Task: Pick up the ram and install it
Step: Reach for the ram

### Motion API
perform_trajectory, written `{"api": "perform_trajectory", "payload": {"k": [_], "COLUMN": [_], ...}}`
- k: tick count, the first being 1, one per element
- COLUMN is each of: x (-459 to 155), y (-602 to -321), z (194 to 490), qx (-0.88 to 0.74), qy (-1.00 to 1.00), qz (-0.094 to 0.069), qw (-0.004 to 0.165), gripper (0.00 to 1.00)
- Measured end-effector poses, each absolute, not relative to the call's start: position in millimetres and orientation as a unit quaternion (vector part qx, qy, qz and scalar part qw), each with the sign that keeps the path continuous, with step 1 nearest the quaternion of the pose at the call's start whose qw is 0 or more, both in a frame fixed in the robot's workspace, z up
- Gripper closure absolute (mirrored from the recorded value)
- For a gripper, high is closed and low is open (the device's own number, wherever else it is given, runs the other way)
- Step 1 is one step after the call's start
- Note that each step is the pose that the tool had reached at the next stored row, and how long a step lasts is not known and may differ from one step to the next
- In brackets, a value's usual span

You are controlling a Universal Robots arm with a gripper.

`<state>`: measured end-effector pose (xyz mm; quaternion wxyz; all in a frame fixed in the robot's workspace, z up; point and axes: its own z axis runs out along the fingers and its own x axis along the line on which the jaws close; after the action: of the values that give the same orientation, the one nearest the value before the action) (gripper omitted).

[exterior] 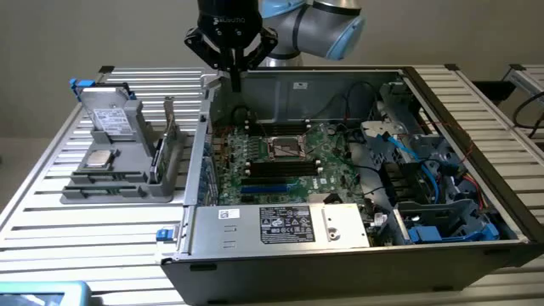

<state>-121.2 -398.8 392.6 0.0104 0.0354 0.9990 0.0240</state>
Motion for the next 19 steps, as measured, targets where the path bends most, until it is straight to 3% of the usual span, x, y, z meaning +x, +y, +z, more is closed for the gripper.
{"api": "perform_trajectory", "payload": {"k": [19], "x": [-138], "y": [-404], "z": [392], "qx": [0.035], "qy": [0.999], "qz": [0.024], "qw": [0.01], "gripper": [0.89]}}
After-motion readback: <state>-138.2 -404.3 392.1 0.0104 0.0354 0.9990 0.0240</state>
